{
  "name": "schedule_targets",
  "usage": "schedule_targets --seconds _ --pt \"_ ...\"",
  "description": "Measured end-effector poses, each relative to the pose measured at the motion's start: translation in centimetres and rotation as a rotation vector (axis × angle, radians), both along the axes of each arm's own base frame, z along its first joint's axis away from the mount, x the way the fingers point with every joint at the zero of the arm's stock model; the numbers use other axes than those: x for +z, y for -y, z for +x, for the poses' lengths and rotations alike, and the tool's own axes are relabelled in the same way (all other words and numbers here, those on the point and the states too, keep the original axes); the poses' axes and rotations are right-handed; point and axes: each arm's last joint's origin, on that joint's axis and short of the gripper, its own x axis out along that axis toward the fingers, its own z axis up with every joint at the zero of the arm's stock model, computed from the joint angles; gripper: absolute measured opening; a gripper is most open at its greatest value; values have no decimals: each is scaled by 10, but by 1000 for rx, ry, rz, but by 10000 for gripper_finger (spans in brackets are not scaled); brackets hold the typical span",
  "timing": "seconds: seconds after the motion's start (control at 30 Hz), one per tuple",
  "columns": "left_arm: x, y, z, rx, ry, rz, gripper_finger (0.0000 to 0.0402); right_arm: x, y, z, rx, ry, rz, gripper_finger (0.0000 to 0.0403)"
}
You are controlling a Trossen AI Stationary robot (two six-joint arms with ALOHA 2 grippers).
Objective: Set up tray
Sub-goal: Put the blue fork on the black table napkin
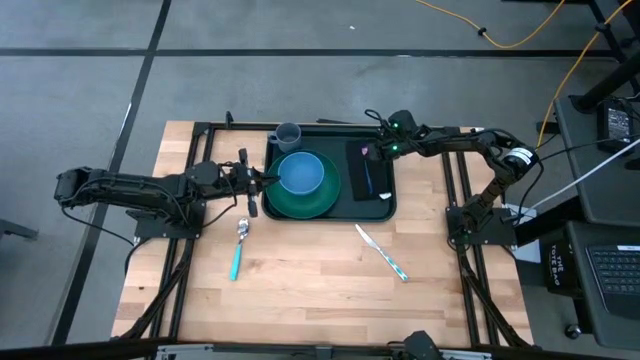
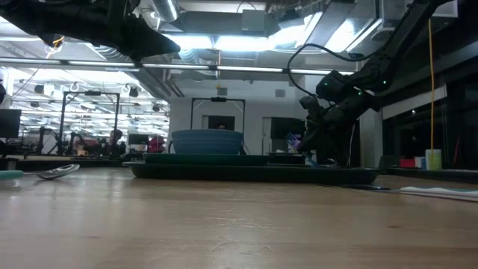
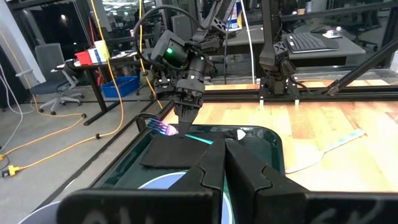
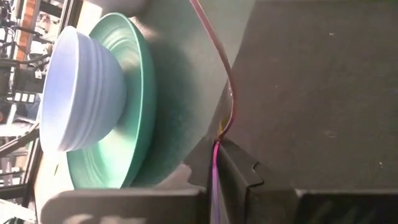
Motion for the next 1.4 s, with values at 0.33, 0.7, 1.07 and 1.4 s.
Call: schedule_targets --seconds 0.33,0.7,1.07,1.4 --pt "0 0 0 0 0 0 6 0 1 0 -16 -14 -16 41" --pt "0 0 0 0 0 0 4 1 2 1 -13 -2 -37 42" --pt "0 0 0 0 0 0 5 21 4 19 19 -172 -195 42" --pt "0 0 0 0 0 0 8 42 -22 51 88 -364 -321 42"
